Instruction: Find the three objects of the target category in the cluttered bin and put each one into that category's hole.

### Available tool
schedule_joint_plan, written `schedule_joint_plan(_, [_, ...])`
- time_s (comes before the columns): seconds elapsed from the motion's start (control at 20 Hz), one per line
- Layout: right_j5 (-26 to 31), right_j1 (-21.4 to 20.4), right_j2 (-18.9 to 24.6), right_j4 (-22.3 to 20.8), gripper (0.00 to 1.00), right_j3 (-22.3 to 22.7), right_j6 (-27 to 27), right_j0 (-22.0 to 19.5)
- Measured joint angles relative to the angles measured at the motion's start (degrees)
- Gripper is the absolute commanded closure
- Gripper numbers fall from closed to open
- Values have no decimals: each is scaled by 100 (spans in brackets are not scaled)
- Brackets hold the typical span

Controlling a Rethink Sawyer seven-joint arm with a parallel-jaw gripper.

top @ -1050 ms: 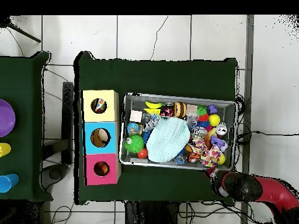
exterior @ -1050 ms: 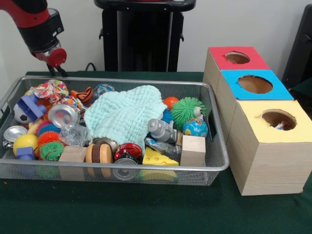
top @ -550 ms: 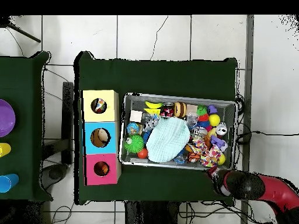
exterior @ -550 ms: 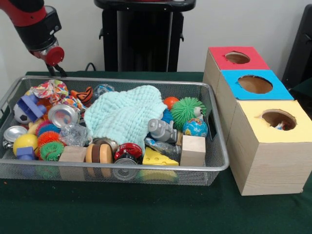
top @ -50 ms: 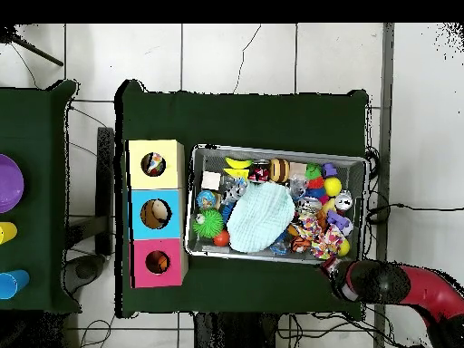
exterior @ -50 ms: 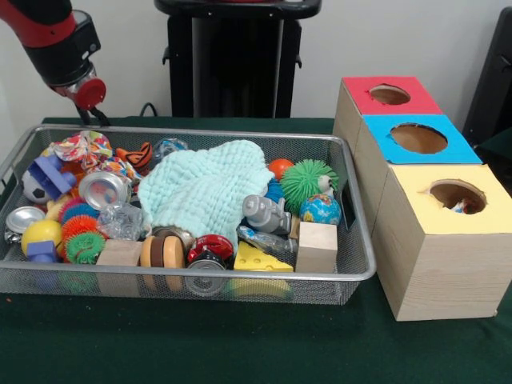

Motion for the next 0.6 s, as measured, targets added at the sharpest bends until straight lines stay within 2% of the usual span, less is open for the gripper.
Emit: schedule_joint_plan(0.6, [919, 139, 7, 46, 0, -450, -2, 261])
